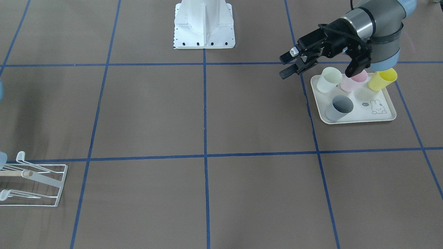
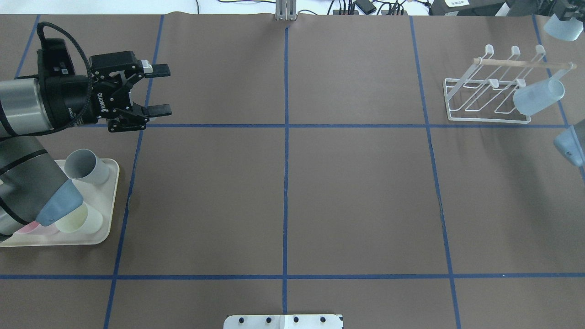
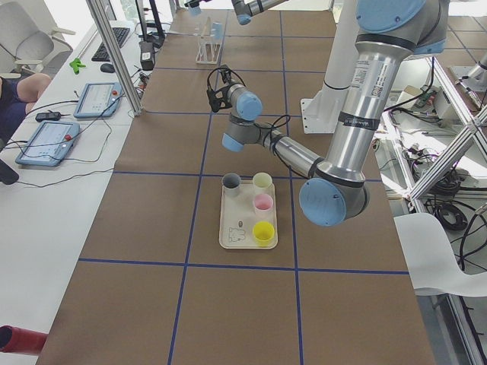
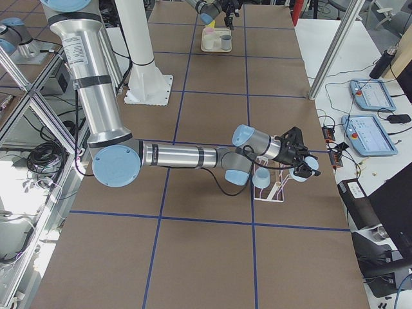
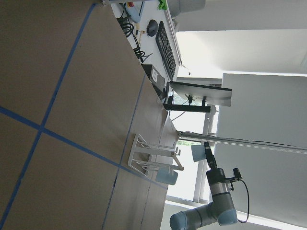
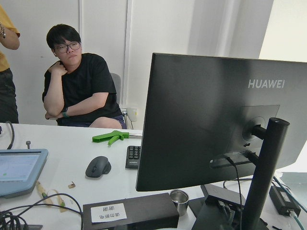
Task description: Transfer IKEA cup to right arm and place on rack
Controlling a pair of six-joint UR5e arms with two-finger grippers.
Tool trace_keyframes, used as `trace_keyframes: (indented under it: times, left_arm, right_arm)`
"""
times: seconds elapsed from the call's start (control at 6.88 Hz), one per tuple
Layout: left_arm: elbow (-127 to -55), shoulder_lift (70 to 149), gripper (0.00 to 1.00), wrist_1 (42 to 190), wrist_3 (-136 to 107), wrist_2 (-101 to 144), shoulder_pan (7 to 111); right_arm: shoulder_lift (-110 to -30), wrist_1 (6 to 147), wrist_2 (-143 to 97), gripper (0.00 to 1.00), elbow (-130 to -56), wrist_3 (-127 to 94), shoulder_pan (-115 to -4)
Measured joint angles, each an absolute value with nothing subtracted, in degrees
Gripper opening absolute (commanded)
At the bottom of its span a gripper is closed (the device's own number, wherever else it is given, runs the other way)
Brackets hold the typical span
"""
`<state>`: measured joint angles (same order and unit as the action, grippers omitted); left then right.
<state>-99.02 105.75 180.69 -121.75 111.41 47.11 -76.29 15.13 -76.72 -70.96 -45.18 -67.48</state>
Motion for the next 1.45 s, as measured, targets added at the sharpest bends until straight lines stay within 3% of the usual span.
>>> trace_keyframes:
  times: [0.73,0.87,1.02,1.16,1.45]
  left_arm:
    - [-99.1,105.6,1.0,180.7,-121.8,111.4,47.1]
    - [-99.1,105.7,1.0,180.7,-121.7,111.4,47.0]
    - [-99.1,105.7,1.0,180.7,-121.7,111.4,47.0]
    - [-99.1,105.7,1.0,180.7,-121.8,111.3,47.0]
    - [-99.1,105.7,1.0,180.7,-121.8,111.3,46.9]
  right_arm:
    - [-77.0,14.9,-71.5,0.0,-68.9,-45.1,-63.2]
    - [-77.0,14.8,-71.2,0.05,-68.4,-45.1,-62.8]
    - [-77.0,14.8,-71.1,0.64,-68.2,-45.1,-62.4]
    - [-76.9,14.8,-71.0,1.0,-68.1,-45.1,-62.2]
    - [-77.1,14.4,-71.1,1.0,-68.0,-44.9,-62.0]
